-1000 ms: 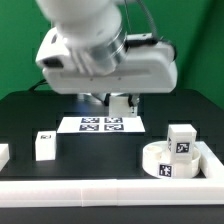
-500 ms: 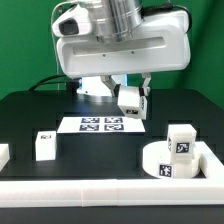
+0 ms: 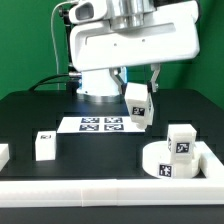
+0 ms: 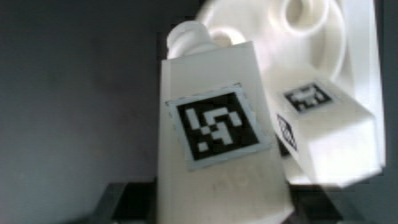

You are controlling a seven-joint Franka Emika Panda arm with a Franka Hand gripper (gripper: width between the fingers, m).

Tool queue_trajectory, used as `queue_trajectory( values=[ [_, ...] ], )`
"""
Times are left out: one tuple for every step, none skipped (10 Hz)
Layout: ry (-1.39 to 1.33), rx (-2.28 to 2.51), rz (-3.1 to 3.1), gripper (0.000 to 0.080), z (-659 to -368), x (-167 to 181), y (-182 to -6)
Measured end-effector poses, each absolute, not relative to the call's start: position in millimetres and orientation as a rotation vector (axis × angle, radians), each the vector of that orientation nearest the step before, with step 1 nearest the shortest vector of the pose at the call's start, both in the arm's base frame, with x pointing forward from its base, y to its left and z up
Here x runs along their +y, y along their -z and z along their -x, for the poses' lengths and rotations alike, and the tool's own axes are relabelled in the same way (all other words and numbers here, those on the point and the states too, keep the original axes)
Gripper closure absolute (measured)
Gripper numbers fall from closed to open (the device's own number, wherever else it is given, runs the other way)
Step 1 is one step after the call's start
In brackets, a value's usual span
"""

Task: Assemble stool

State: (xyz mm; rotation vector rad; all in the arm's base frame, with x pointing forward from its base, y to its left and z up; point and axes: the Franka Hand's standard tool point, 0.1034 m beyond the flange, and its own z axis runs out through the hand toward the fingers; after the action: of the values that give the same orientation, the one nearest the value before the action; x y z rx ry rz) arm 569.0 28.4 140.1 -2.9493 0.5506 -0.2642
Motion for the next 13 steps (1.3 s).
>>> queue_trajectory(
  values=[
    [0.379, 0.549, 2.946, 0.0472, -566.2, 31.6, -141.2],
    [0.490, 0.539, 2.944, 0.0472, -567.7, 32.4, -139.8],
    [0.593, 0.524, 2.938, 0.0472, -567.7, 34.7, -139.1],
    [0.642, 0.515, 2.935, 0.0472, -567.4, 36.2, -138.3],
    [0.765, 0.500, 2.920, 0.0472, -569.9, 36.8, -140.0],
    [0.750, 0.504, 2.927, 0.0472, -565.4, 35.0, -135.1],
    [0.773, 0.506, 2.921, 0.0472, -565.8, 35.1, -135.8],
    [0.840, 0.507, 2.907, 0.0472, -565.7, 36.5, -133.2],
    [0.878, 0.495, 2.906, 0.0472, -564.2, 39.3, -124.7],
    [0.860, 0.484, 2.914, 0.0472, -563.9, 39.3, -123.7],
    [0.862, 0.482, 2.914, 0.0472, -564.2, 39.2, -124.3],
    [0.860, 0.480, 2.916, 0.0472, -563.7, 39.2, -123.2],
    [0.859, 0.478, 2.917, 0.0472, -563.4, 39.8, -122.9]
  ],
)
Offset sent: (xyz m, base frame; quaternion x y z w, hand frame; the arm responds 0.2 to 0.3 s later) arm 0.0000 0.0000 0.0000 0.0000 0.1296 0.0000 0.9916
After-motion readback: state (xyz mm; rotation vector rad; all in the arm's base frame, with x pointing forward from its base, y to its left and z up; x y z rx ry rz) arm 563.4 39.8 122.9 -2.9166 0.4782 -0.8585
